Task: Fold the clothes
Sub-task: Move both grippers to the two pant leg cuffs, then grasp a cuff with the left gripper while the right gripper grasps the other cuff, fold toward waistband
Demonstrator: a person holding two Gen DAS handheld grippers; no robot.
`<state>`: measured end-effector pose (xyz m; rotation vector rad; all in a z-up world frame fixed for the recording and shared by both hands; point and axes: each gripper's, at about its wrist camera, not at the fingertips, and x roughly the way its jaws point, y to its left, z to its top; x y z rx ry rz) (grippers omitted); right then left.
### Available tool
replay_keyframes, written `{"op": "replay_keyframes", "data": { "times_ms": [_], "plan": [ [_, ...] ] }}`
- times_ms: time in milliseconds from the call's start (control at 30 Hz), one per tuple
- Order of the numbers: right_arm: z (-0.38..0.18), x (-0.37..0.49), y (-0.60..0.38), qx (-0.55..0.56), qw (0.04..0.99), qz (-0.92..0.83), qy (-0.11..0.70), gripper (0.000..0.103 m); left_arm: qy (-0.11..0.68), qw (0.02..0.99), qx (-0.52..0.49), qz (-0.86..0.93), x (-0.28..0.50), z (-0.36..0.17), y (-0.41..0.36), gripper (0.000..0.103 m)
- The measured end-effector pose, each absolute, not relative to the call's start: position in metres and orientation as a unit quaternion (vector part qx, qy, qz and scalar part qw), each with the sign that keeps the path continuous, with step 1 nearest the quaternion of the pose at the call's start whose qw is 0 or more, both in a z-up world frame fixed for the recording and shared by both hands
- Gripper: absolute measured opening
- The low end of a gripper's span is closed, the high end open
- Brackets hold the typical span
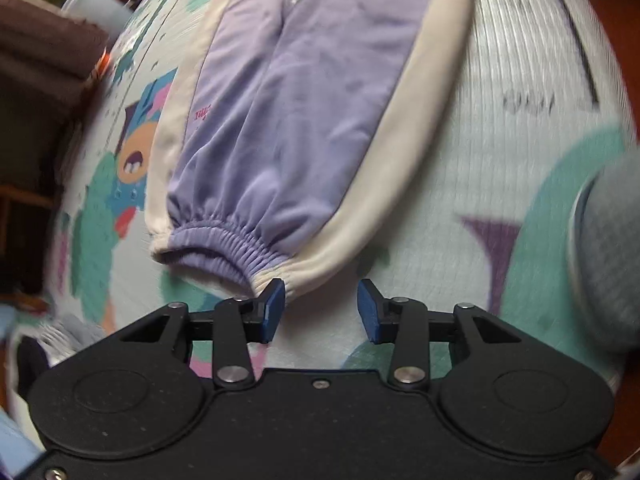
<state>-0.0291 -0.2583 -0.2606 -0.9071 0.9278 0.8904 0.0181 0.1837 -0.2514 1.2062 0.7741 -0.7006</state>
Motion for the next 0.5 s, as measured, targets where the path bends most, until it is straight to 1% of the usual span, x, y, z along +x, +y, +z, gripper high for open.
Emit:
{"op": "replay_keyframes", "data": {
  "times_ms": [100,233,400,433,467,500],
  "plan": [
    [-0.261,-0.028,-0.258,-0.41,0.708,0.401,0.412,0.035,0.324,0.677,0.58,-0.318,0.016,-0.257,0.186,0.039],
    [-0.264,-0.03,-0.257,-0.428,0.708,0.405,0.391,0.035,0.271,0.626,0.65,-0.336,0.016,-0.263,0.185,0.039],
    [-0.267,-0.03,-0.259,-0.433,0.706,0.409,0.382,0.034,0.25,0.572,0.685,-0.375,0.021,-0.273,0.185,0.037],
    [-0.266,-0.029,-0.259,-0.428,0.708,0.409,0.386,0.034,0.255,0.569,0.684,-0.379,0.023,-0.271,0.184,0.03],
    [-0.265,-0.027,-0.259,-0.422,0.709,0.409,0.39,0.032,0.257,0.576,0.68,-0.374,0.026,-0.269,0.183,0.023],
    [-0.264,-0.025,-0.259,-0.416,0.71,0.409,0.394,0.026,0.26,0.584,0.674,-0.37,0.028,-0.267,0.182,0.018]
  ]
}}
